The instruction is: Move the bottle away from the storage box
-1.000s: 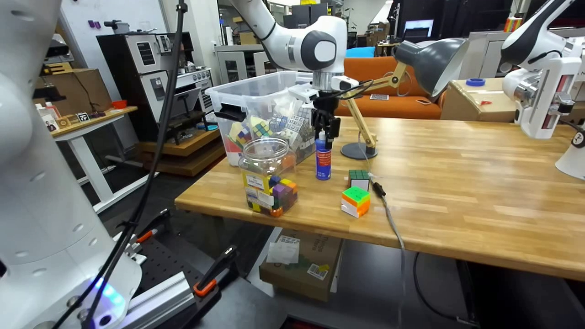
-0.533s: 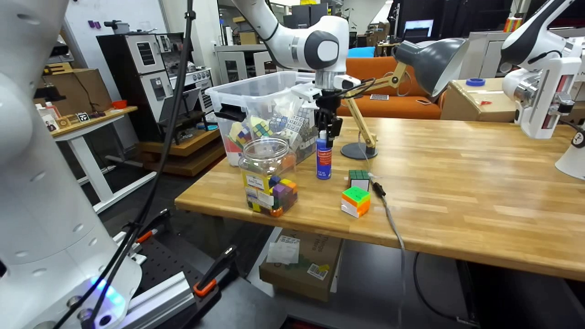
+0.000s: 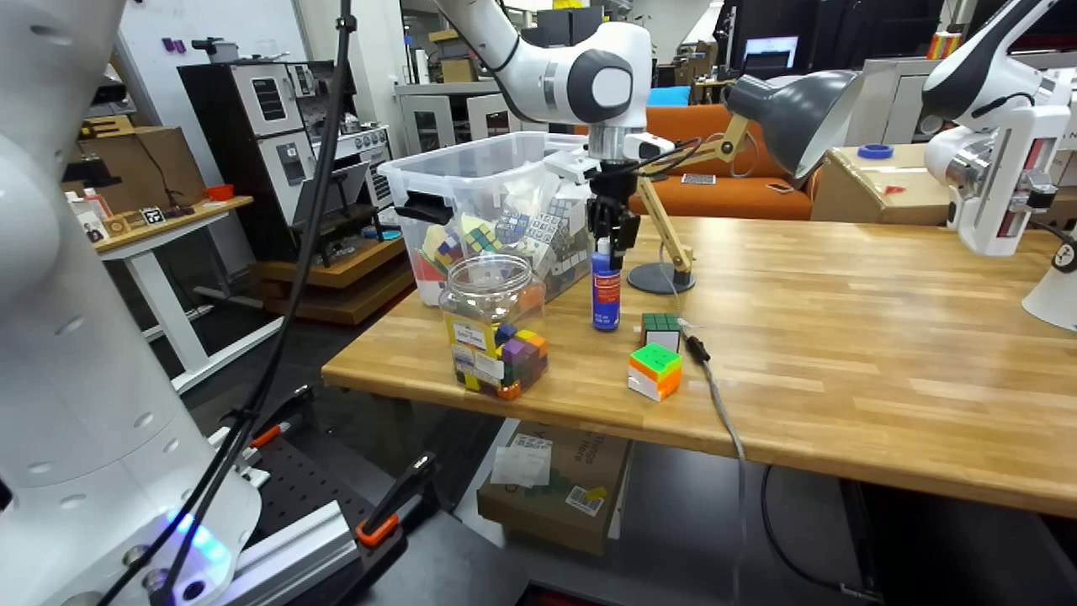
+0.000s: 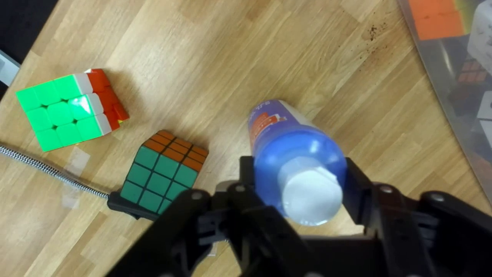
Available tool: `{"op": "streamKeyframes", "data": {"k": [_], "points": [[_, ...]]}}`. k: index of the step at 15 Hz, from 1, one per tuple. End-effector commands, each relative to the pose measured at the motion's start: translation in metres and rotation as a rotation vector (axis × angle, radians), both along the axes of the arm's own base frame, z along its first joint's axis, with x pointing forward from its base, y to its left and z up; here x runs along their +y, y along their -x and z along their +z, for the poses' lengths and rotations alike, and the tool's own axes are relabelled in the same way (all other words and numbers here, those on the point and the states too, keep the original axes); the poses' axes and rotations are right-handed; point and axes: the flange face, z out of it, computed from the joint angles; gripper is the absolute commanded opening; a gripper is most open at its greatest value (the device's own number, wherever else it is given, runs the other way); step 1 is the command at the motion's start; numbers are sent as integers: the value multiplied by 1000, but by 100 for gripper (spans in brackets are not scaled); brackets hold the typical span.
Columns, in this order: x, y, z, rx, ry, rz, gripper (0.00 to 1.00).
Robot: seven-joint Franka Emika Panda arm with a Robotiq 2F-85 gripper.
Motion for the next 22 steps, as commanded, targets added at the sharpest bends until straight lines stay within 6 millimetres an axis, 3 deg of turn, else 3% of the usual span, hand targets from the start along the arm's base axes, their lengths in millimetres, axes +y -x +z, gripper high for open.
{"op": "streamKeyframes", "data": {"k": [1, 5, 11, 17, 20, 21, 22], "points": [[-12, 9, 36, -53, -11, -36, 30], [-41, 11, 85, -138, 17, -110, 30], [-123, 35, 133, -205, 68, -370, 30], [-195, 60, 145, -245, 84, -683, 30], [-209, 69, 145, -248, 88, -789, 30], [-207, 71, 139, -224, 102, -732, 55], [-208, 72, 139, -224, 102, -753, 55]]}}
